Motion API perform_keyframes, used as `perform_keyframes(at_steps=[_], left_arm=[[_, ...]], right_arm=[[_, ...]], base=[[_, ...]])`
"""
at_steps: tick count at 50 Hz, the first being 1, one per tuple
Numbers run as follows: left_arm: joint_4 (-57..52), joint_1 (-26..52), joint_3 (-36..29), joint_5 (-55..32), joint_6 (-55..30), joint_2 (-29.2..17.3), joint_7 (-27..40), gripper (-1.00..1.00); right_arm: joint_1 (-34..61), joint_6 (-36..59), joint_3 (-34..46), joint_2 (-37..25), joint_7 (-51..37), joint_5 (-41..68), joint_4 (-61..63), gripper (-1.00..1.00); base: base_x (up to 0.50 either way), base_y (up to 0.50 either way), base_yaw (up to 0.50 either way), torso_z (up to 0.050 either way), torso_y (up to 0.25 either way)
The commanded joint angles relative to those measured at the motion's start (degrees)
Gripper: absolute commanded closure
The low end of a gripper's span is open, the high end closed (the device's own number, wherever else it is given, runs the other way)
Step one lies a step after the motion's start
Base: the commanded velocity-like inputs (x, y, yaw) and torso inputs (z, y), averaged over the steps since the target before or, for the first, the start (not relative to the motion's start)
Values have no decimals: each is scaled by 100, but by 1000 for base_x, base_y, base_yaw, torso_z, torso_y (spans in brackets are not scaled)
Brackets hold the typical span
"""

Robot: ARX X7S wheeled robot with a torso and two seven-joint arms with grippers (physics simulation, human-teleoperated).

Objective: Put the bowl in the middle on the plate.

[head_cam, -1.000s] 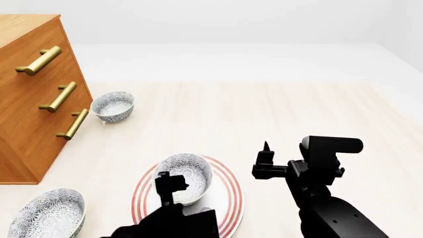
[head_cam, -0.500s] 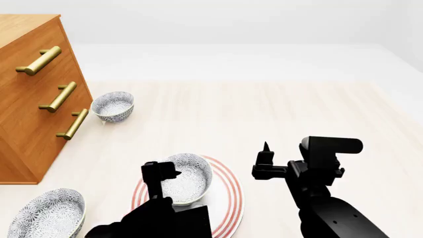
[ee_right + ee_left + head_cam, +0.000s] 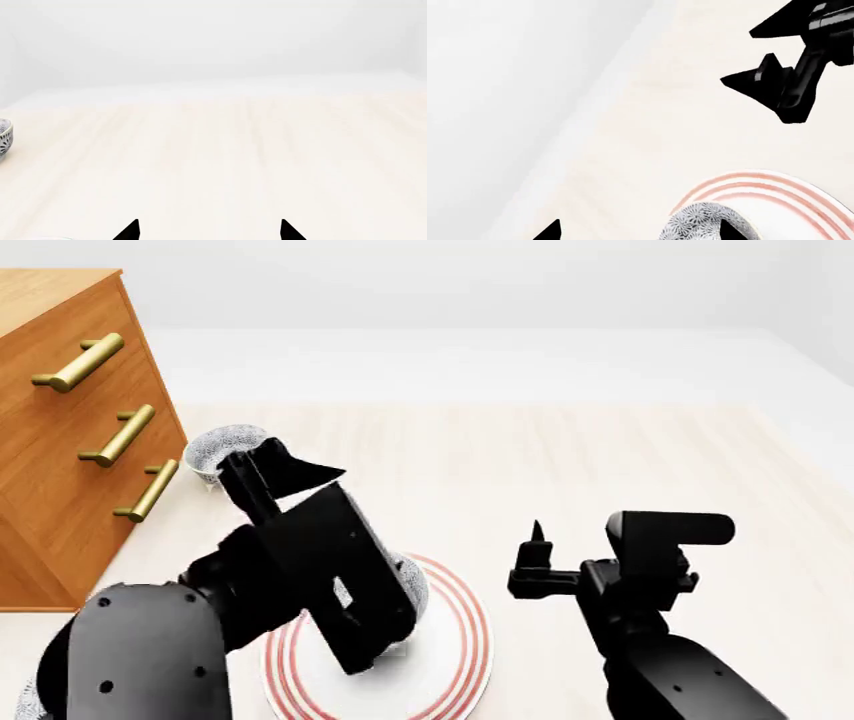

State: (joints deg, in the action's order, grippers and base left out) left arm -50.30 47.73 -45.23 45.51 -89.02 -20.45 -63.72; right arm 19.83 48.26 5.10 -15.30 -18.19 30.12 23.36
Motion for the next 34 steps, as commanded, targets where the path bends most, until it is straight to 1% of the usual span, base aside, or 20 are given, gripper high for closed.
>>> perform_keyframes(at_steps=[1, 2, 3, 4, 5, 6, 7, 8, 10, 11, 14, 15, 16, 17, 19, 21, 24, 26, 31, 34], left_arm=[[1248, 355, 2655, 1565, -52, 1608, -1474, -100], [1320, 308, 2955, 1468, 278, 1784, -1007, -100], [1390, 273, 3223, 1305, 488, 1932, -692, -100], [1481, 267, 3389, 1196, 508, 1992, -495, -100], [1407, 170, 3526, 916, 710, 2031, 25, -100], [1268, 114, 3668, 489, 637, 2037, 455, -100], [1216, 13, 3711, 326, 533, 2027, 584, -100], [1080, -117, 3839, -24, 640, 2035, 907, -100], [995, -192, 3828, -182, 444, 1997, 919, -100], [806, -328, 3934, -385, 551, 2032, 1204, -100], [588, -378, 3955, -603, 270, 2000, 1281, -100], [307, -604, 4103, -962, 428, 2039, 1805, -100], [224, -645, 4123, -1131, 319, 2029, 1888, -100], [137, -796, 4241, -1484, 622, 2039, 2489, -100], [100, -1133, 4377, -2169, 1084, 2038, 3401, -100], [166, -1351, 4448, -2594, 1459, 2032, 4031, -100], [360, -1557, 4542, -2994, 1867, 2020, 4541, -100], [536, -1733, 4547, -3204, 2290, 1999, 4910, -100], [482, -1969, 4426, -3482, 2561, 1945, 5219, -100], [513, -1951, 4383, -3495, 2679, 1934, 5445, -100]], right_arm=[[112, 115, 26, -122, -107, 7, 347, -100], [119, 117, 39, -136, -117, -6, 373, -100], [123, 119, 48, -147, -124, -11, 400, -100], [122, 110, 86, -176, -125, -42, 444, -100], [121, 100, 125, -202, -134, -79, 473, -100], [111, 82, 139, -222, -146, -106, 514, -100], [98, 59, 165, -270, -166, -160, 584, -100], [86, 28, 184, -311, -194, -218, 646, -100], [78, 22, 160, -355, -240, -250, 744, -100], [75, 16, 90, -408, -248, -225, 908, -100], [75, 16, 90, -408, -248, -225, 908, -100], [95, -1, 225, -613, -357, -472, 1260, -100], [106, -2, 237, -627, -379, -502, 1283, -100], [129, -13, 234, -635, -410, -537, 1291, -100], [172, -58, 241, -674, -439, -604, 1335, -100], [193, -72, 271, -714, -520, -711, 1395, -100], [226, -8, 227, -757, -577, -715, 1541, -100], [313, 115, 182, -773, -591, -648, 1645, -100], [646, 390, 263, -787, -666, -627, 1829, -100], [740, 488, 306, -781, -693, -609, 1910, -100]], base=[[0, 0, 0, 0, 0], [0, 0, 0, 0, 0], [0, 0, 0, 0, 0], [0, 0, 0, 0, 0], [0, 0, 0, 0, 0], [0, 0, 0, 0, 0], [0, 0, 0, 0, 0], [0, 0, 0, 0, 0], [0, 0, 0, 0, 0], [0, 0, 0, 0, 0], [0, 0, 0, 0, 0], [0, 0, 0, 0, 0], [0, 0, 0, 0, 0], [0, 0, 0, 0, 0], [0, 0, 0, 0, 0], [0, 0, 0, 0, 0], [0, 0, 0, 0, 0], [0, 0, 0, 0, 0], [0, 0, 0, 0, 0], [0, 0, 0, 0, 0]])
